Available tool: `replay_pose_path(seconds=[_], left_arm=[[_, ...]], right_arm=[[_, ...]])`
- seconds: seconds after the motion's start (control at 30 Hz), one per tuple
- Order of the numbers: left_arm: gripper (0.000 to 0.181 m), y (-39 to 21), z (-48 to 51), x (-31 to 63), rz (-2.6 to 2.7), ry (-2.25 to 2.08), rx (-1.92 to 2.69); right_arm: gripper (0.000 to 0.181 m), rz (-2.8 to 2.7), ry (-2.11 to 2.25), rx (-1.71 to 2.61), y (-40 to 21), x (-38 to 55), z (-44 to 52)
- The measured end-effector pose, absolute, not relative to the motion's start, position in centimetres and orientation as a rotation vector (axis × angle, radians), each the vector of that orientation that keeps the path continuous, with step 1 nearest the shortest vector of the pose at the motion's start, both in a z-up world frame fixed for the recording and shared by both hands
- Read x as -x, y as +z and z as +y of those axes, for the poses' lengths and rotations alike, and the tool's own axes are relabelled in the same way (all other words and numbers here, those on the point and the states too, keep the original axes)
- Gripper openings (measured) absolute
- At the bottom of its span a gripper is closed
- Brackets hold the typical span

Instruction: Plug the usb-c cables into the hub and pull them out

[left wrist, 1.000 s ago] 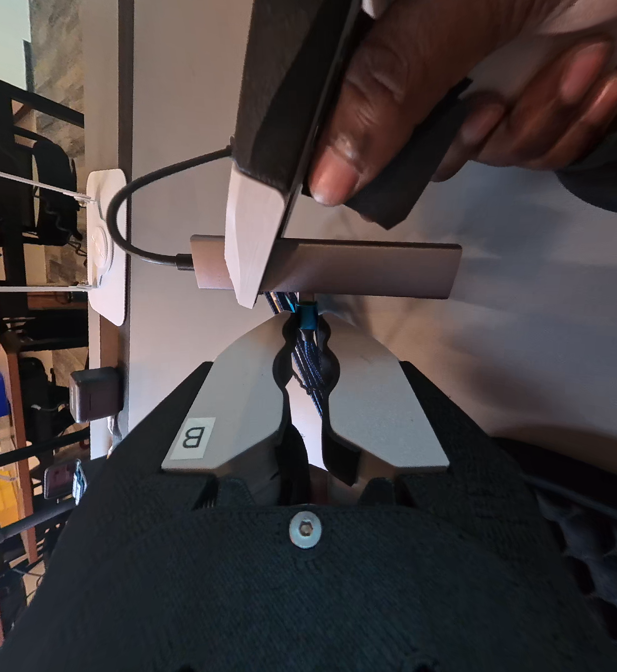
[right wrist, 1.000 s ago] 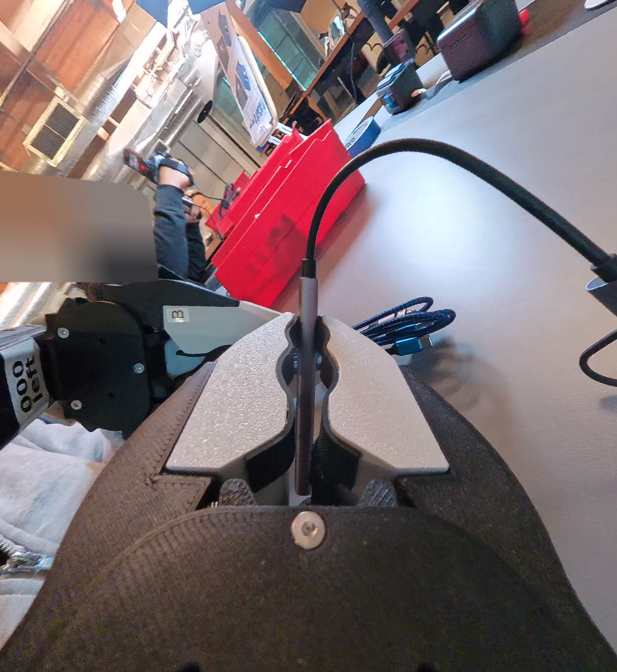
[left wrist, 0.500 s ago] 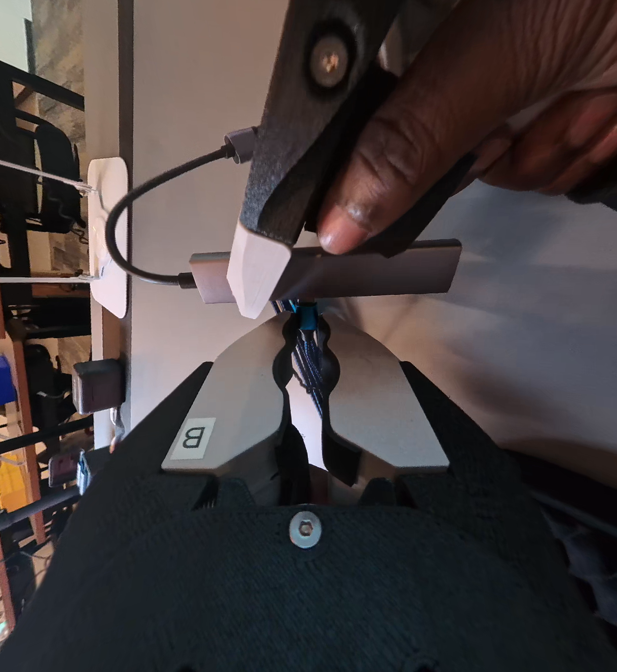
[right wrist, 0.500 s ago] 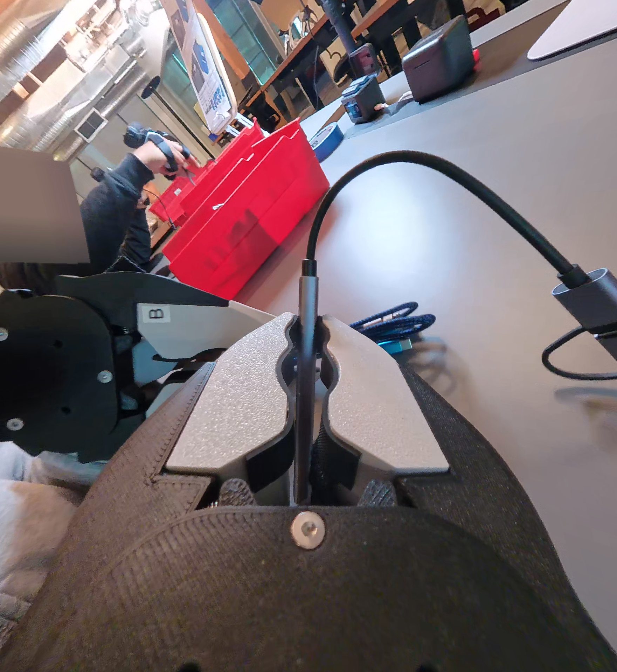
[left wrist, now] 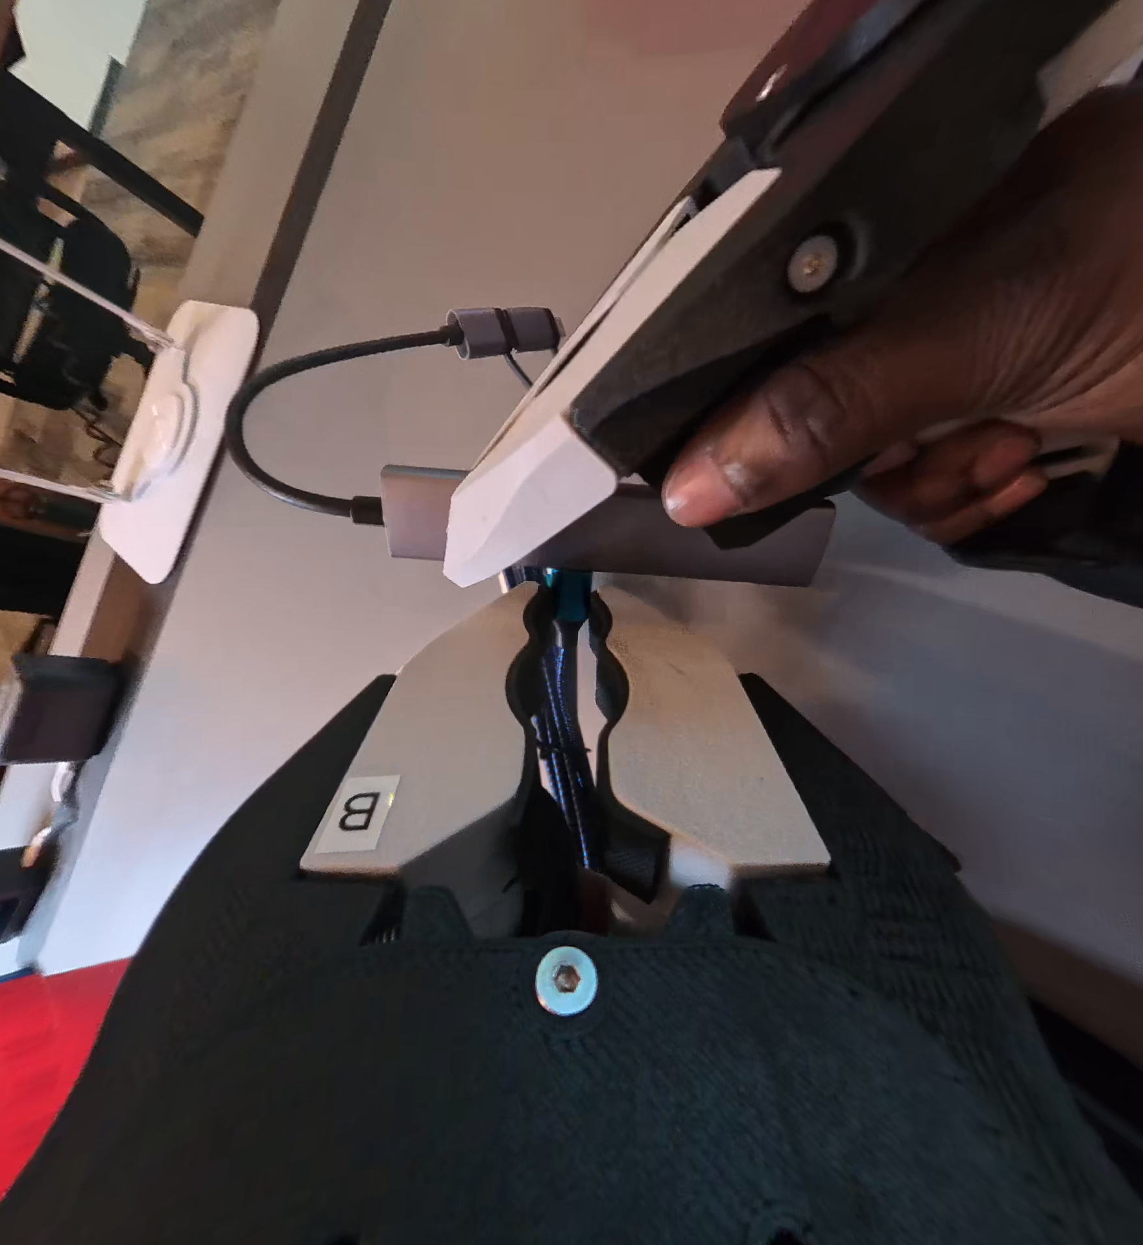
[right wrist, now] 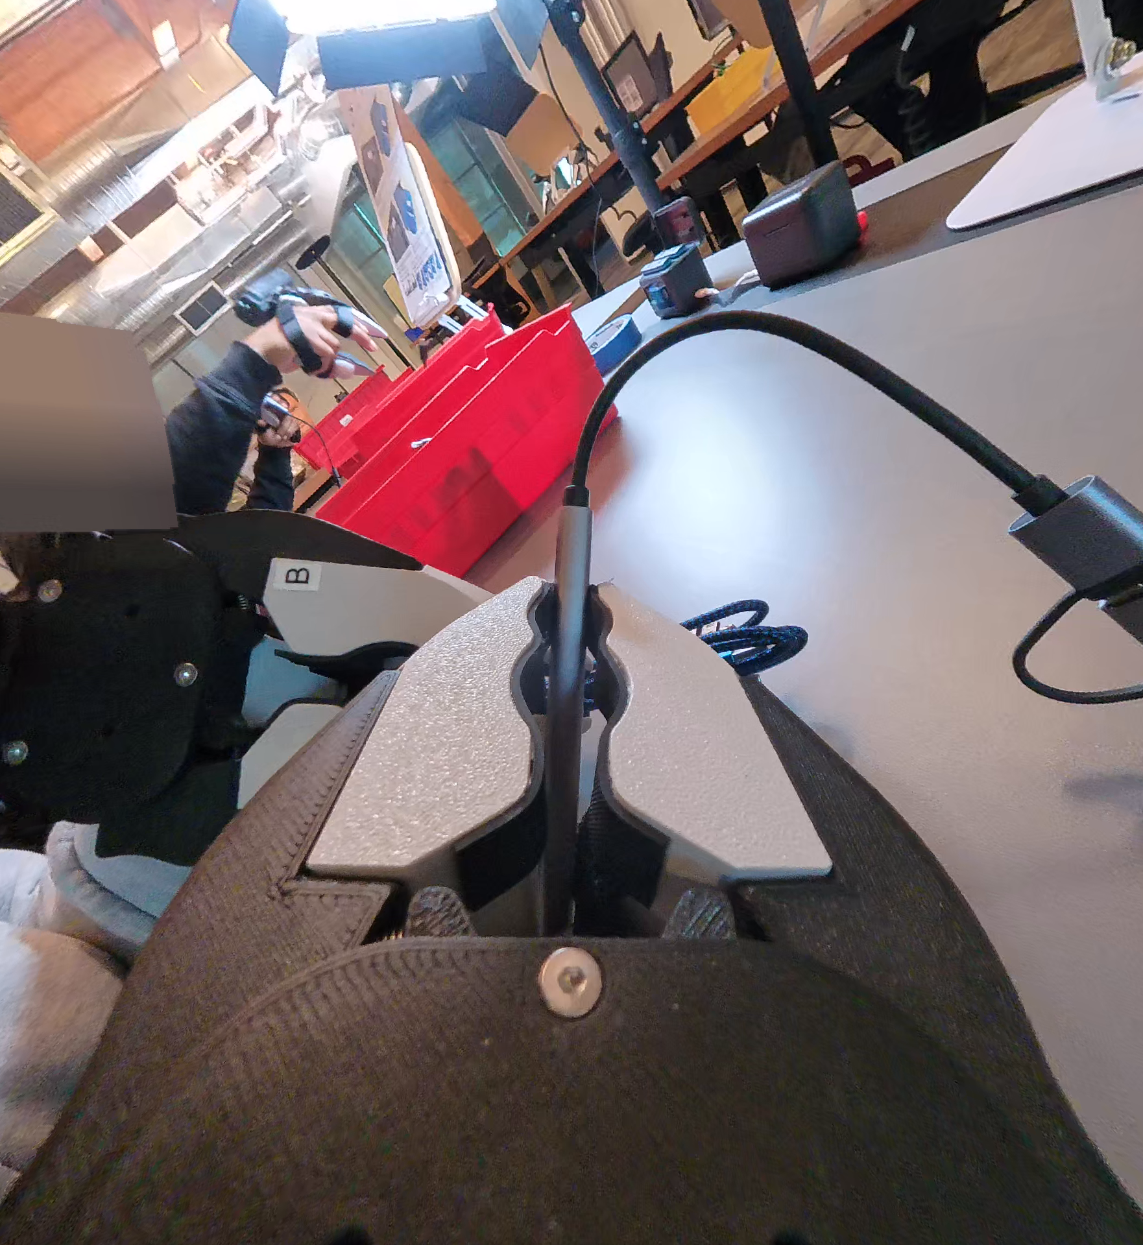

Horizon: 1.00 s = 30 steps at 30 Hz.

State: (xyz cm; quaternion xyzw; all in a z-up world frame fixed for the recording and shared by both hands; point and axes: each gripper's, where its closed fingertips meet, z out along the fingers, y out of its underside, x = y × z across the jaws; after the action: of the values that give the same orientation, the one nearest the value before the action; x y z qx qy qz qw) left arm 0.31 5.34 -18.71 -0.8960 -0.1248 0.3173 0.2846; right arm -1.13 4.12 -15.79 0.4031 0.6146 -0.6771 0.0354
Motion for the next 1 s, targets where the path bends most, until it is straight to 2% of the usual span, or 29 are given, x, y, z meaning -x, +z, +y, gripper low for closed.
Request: replay_pose_path(seconds=[0.03,0.3,0.4,0.5,0.67,0.7,0.83,1.0], left_arm=[[0.008,-18.7,5.3,-0.3,-0.324,0.862,2.401],[0.011,-18.4,5.2,0.1,-0.334,0.858,2.304],[0.033,-16.8,4.0,0.9,-0.348,0.965,2.19],[0.038,-14.3,2.5,1.1,-0.43,0.977,1.93],[0.032,-10.6,1.4,-0.9,-0.644,0.518,1.387],[0.025,-10.6,2.2,-1.8,-0.631,0.396,1.368],[0.022,-12.3,5.1,-3.1,-0.678,0.126,1.403],[0.031,-12.1,5.8,-2.4,-0.705,0.06,1.363]], right_arm=[[0.009,1.879,-2.076,-1.234,-15.8,1.1,4.0],[0.009,1.838,-2.077,-1.18,-15.3,1.5,4.1],[0.009,1.804,-2.121,-1.132,-14.0,1.7,4.6],[0.009,1.661,-2.174,-1.099,-12.2,2.0,5.3],[0.008,1.365,-2.274,-1.055,-9.5,3.1,6.3],[0.009,1.334,-2.285,-1.046,-9.1,3.3,6.1],[0.008,1.271,-2.305,-0.982,-7.5,3.4,4.7],[0.008,1.126,-2.293,-0.897,-6.0,2.4,3.2]])
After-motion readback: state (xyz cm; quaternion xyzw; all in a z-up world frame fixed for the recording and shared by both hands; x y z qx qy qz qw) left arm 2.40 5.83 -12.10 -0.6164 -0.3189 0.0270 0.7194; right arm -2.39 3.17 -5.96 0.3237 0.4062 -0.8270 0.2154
